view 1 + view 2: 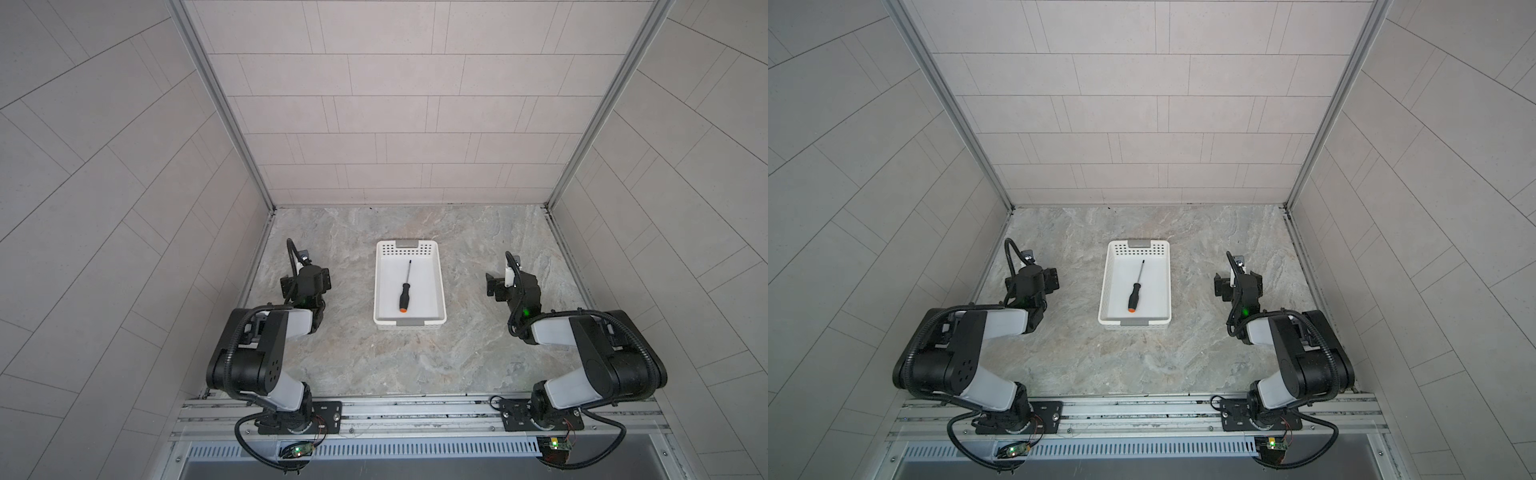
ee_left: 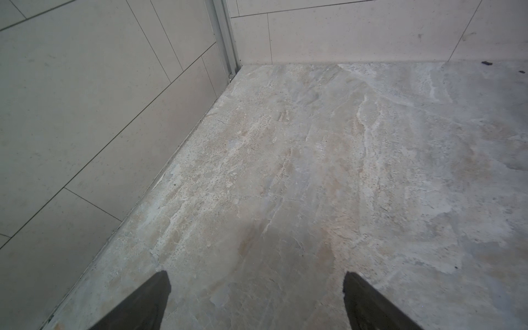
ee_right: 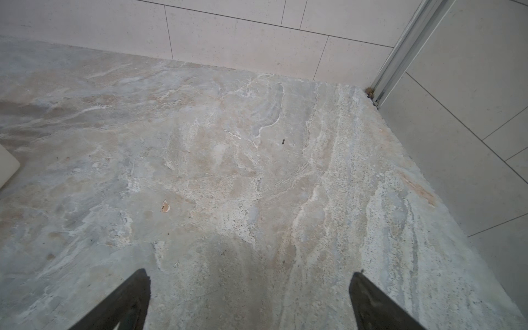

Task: Put the screwdriver in the bin
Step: Reset both arms

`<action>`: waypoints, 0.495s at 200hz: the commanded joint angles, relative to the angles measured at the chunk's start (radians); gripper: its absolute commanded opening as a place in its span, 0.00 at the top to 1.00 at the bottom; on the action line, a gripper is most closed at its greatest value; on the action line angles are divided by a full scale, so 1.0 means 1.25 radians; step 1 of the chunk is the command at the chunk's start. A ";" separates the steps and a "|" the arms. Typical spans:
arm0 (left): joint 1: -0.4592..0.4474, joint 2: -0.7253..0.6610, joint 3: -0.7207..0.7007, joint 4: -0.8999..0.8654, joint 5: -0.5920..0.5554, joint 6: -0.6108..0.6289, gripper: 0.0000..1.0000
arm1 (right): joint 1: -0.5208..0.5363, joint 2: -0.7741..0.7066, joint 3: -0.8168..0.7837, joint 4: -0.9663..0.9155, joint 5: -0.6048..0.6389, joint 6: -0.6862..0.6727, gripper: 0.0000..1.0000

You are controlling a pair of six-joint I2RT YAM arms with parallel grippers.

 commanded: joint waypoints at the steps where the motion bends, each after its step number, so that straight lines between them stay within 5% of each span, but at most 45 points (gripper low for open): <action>1: -0.001 0.001 -0.006 0.033 0.010 -0.022 0.00 | -0.002 0.006 0.018 -0.001 0.023 -0.021 0.00; 34: -0.001 -0.004 -0.005 0.025 0.016 -0.021 0.00 | -0.045 0.015 0.060 -0.070 0.052 0.050 0.00; 53: 0.005 0.002 0.007 0.009 0.130 0.018 0.00 | -0.059 0.010 0.046 -0.051 0.008 0.051 0.00; 99: 0.009 0.000 0.005 0.012 0.135 0.016 0.00 | -0.062 -0.016 -0.059 0.116 -0.030 0.035 0.00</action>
